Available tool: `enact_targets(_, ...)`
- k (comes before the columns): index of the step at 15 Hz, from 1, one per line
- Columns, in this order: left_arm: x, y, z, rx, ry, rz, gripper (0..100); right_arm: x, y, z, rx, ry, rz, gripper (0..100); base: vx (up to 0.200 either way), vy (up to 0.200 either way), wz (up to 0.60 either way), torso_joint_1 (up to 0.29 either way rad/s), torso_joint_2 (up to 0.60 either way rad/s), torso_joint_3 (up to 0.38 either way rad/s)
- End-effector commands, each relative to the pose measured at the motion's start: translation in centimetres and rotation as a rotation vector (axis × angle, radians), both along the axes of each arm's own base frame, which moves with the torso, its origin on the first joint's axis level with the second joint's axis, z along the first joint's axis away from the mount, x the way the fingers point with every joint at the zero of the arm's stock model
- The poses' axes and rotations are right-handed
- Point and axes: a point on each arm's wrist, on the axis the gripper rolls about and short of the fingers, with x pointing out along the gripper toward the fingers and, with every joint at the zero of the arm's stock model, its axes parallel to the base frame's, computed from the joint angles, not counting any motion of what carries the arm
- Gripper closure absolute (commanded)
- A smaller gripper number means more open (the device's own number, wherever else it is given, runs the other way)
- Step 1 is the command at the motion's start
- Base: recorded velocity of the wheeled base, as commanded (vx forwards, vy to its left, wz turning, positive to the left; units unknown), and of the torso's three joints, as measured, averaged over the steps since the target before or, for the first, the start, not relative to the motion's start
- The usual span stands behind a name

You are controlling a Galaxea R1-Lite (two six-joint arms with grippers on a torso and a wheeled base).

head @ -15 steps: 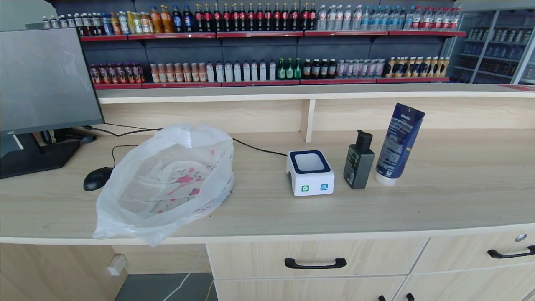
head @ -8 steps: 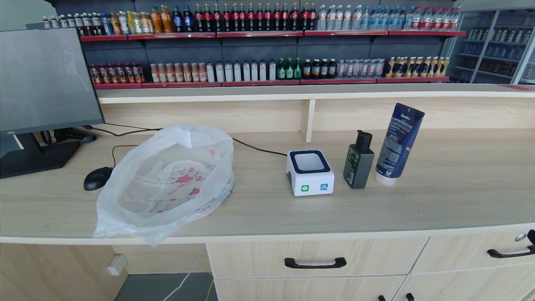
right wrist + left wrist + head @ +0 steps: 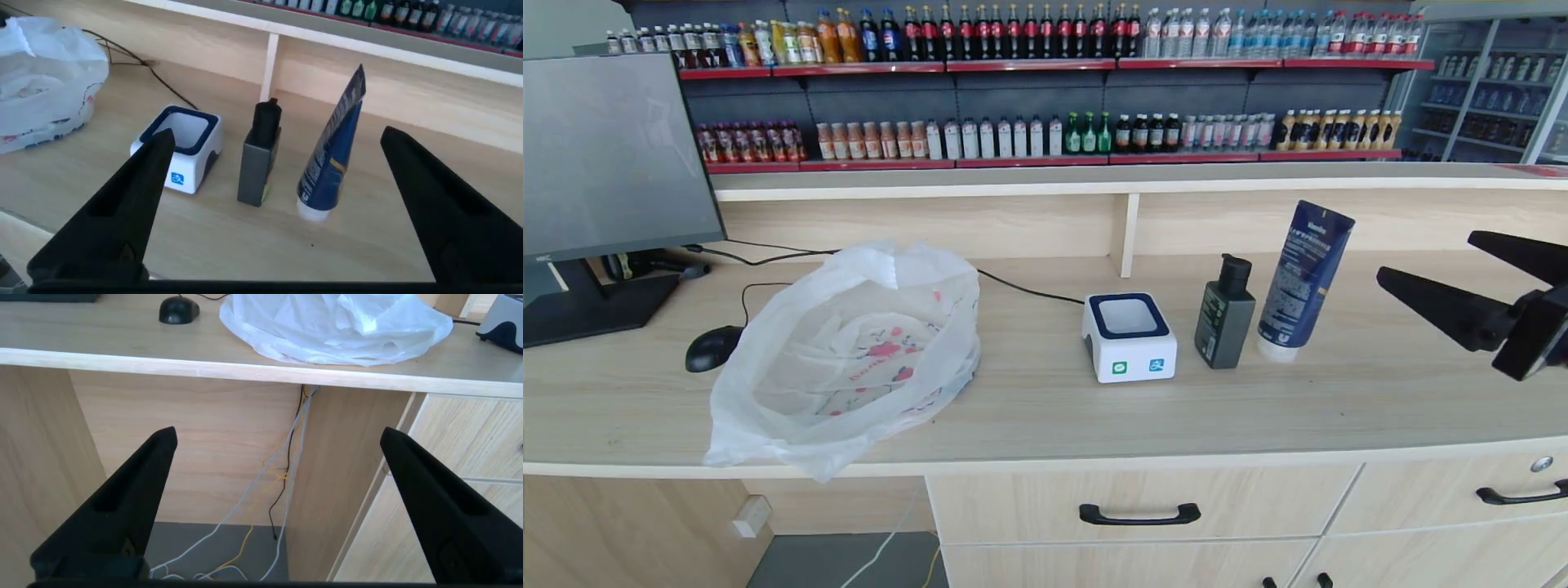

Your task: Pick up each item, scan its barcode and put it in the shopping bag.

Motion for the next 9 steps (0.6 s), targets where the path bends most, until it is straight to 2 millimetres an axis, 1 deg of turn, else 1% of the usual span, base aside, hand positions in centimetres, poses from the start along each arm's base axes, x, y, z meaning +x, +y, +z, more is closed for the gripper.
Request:
enact_targets(1,0.0,0.0,0.0,0.0,0.0,-0.001,0,2.2,1.5,-1.3,0.002,-0.058,0.016,0,0.0,0.0,0.0,0.0,0.0,0.0)
enact_targets(2,0.0,0.0,0.0,0.0,0.0,-0.001,0,2.3,2.1,-1.6,0.024,-0.103,0.03,0,0.0,0.0,0.0,0.0,0.0,0.0)
enact_targets(3,0.0,0.0,0.0,0.0,0.0,-0.001,0,2.7,2.4,-2.3,0.035,-0.105,0.04,0,0.0,0.0,0.0,0.0,0.0,0.0)
enact_targets(4,0.0,0.0,0.0,0.0,0.0,-0.001,0,3.1,3.4,-2.6,0.051,-0.14,0.082,0,0.0,0.0,0.0,0.0,0.0,0.0)
enact_targets(5,0.0,0.0,0.0,0.0,0.0,-0.001,0,4.0,4.4,-3.0,0.062,-0.177,0.109,0,0.0,0.0,0.0,0.0,0.0,0.0)
enact_targets(6,0.0,0.0,0.0,0.0,0.0,-0.001,0,4.7,4.8,-3.6,0.064,-0.198,0.108,0,0.0,0.0,0.0,0.0,0.0,0.0)
enact_targets(7,0.0,0.0,0.0,0.0,0.0,-0.001,0,5.7,5.2,-4.7,0.066,-0.217,0.098,0,0.0,0.0,0.0,0.0,0.0,0.0)
enact_targets(8,0.0,0.0,0.0,0.0,0.0,0.001,0,7.1,5.7,-7.0,0.085,-0.214,0.079,0,0.0,0.0,0.0,0.0,0.0,0.0)
enact_targets(9,0.0,0.0,0.0,0.0,0.0,0.001,0,7.6,5.9,-7.7,0.083,-0.184,0.079,0,0.0,0.0,0.0,0.0,0.0,0.0)
